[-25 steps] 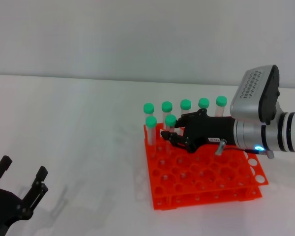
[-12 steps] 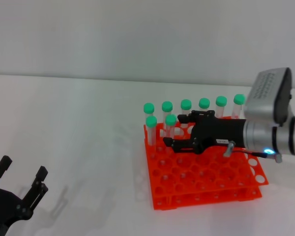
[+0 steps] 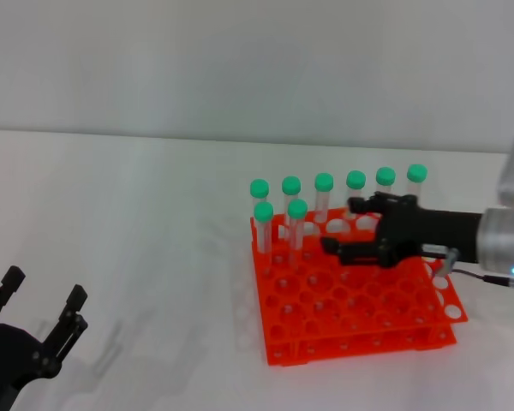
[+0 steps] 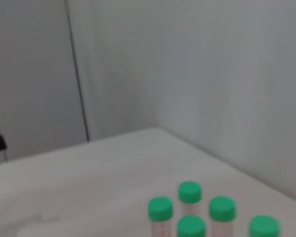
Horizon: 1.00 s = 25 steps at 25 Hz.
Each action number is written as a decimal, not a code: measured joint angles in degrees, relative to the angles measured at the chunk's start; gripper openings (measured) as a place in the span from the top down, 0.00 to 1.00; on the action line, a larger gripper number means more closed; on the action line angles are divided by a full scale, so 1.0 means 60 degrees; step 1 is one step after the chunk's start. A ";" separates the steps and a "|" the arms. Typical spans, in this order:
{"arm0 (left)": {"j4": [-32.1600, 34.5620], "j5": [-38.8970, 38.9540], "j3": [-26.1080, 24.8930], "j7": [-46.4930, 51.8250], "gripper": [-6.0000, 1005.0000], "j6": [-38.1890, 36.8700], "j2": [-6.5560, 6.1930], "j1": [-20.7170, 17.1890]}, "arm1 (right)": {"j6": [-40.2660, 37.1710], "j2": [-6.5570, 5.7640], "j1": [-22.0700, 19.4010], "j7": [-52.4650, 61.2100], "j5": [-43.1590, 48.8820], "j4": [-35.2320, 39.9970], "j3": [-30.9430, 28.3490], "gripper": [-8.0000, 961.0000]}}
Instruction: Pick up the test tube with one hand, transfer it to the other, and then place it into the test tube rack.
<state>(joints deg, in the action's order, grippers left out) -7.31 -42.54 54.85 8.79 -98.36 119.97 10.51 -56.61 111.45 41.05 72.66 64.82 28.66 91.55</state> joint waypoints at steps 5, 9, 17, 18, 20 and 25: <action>0.0012 0.0000 -0.0001 -0.0001 0.20 0.0000 0.0000 0.0063 | -0.0705 -0.0031 -0.0778 -0.0475 0.0007 0.0042 -0.1624 0.09; 0.0016 0.0000 0.0000 -0.0001 0.20 0.0000 0.0000 0.0104 | -0.0806 0.0476 -0.1554 -0.2554 -0.0095 0.0053 -0.3881 0.09; -0.0066 0.0005 -0.0147 -0.0001 0.20 0.0055 0.0007 0.0244 | -0.0906 0.0747 -0.1876 -0.7789 -0.4422 -0.2197 -0.5465 0.09; -0.0069 0.0007 -0.0237 0.0002 0.20 0.0071 0.0010 0.0257 | -0.0891 0.0754 -0.1876 -0.8460 -0.5162 -0.2438 -0.5472 0.09; -0.0073 0.0009 -0.0464 0.0057 0.20 0.0085 0.0016 0.0269 | -0.0915 0.0782 -0.1876 -0.9420 -0.6269 -0.2861 -0.5462 0.09; -0.0089 0.0017 -0.1164 0.0520 0.20 0.0146 0.0029 0.0272 | -0.0936 0.0766 -0.1900 -1.0082 -0.7812 -0.3577 -0.5465 0.09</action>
<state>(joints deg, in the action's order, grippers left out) -7.85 -42.44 47.86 11.92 -97.48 120.14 12.14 -62.23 116.04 29.65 12.17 17.95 7.20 58.76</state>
